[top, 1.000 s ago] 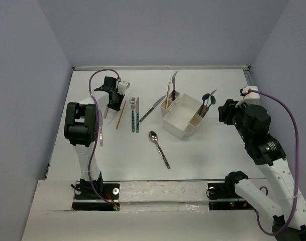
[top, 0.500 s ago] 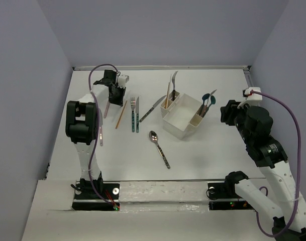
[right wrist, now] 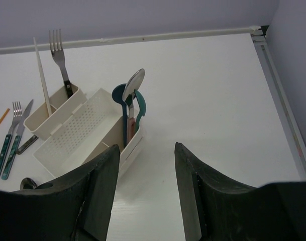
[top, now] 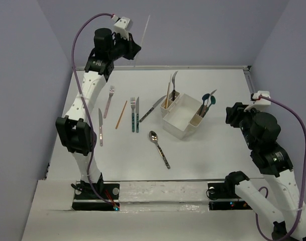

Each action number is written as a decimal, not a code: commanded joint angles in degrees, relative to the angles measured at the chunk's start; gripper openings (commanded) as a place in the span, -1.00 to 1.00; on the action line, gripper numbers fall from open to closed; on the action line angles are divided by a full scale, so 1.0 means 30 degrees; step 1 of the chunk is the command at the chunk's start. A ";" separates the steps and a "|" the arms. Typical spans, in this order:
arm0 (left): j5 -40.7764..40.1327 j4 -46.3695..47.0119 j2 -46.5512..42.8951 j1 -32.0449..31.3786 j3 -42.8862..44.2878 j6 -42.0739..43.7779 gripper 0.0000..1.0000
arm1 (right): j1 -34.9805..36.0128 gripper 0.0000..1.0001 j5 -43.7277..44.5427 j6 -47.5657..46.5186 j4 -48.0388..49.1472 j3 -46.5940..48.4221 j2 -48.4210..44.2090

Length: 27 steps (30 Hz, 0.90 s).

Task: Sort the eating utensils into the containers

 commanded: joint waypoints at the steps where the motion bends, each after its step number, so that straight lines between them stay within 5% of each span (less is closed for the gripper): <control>1: 0.3247 0.8349 -0.2497 -0.1873 -0.3580 -0.1107 -1.00 | 0.0177 0.08 0.0986 -0.0736 0.0341 0.0948 -0.0344; 6: 0.6151 2.3594 -0.3849 -0.2376 -1.0099 -0.5612 -1.00 | 0.0177 0.06 0.1193 -0.0065 -0.0448 0.2294 -0.0373; 11: 0.5860 2.9388 -0.3236 -0.2815 -1.3327 -0.8426 -1.00 | 0.0177 -0.03 0.1748 0.2278 -0.3140 0.3994 -0.1132; 17: 0.6241 3.5402 -0.1654 -0.2845 -1.5615 -0.9605 -1.00 | 0.0177 -0.05 0.2804 0.2896 -0.5106 0.4902 -0.1312; 27: 0.6005 3.8280 0.0074 -0.4045 -1.7226 -0.9870 -1.00 | 0.0177 -0.05 0.2892 0.3160 -0.6192 0.4788 -0.1018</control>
